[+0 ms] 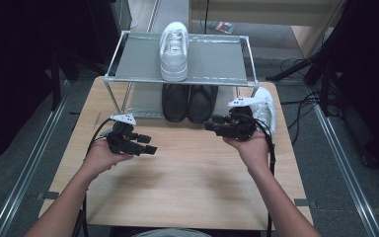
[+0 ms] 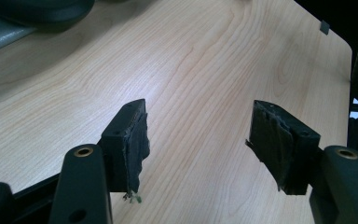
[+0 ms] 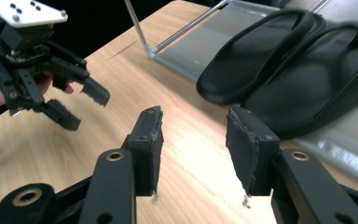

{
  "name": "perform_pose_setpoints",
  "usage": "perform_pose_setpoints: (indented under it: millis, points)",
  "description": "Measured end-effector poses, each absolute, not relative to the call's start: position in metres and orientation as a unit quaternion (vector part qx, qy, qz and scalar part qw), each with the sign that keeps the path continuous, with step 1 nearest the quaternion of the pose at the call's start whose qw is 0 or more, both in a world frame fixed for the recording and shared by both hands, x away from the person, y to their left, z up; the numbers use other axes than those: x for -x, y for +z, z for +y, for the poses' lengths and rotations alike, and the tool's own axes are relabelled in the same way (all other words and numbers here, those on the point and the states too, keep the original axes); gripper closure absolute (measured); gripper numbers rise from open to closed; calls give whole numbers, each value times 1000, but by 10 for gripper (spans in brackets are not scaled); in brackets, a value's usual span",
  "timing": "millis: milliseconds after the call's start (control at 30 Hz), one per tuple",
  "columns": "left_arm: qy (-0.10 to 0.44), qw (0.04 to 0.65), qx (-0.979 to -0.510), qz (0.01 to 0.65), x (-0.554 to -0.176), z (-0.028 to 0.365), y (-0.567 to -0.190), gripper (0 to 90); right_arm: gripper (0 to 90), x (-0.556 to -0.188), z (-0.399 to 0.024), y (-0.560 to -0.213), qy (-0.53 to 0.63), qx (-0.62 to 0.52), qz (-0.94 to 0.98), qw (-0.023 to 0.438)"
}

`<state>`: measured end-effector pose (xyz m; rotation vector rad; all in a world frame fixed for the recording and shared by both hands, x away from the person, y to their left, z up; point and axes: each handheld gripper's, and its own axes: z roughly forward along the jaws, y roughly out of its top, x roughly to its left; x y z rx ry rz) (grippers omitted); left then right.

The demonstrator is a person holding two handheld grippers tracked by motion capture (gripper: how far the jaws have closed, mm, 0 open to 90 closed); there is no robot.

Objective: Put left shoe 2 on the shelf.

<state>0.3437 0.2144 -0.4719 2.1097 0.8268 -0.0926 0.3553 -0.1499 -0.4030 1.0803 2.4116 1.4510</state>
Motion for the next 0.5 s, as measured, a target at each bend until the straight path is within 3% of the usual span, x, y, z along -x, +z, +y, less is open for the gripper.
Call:
perform_pose_setpoints:
  millis: [500]
  points:
    - [-37, 428, -844, 321, -342, 213, -471, 375, 577, -330, -195, -435, 478, -374, 791, 71]
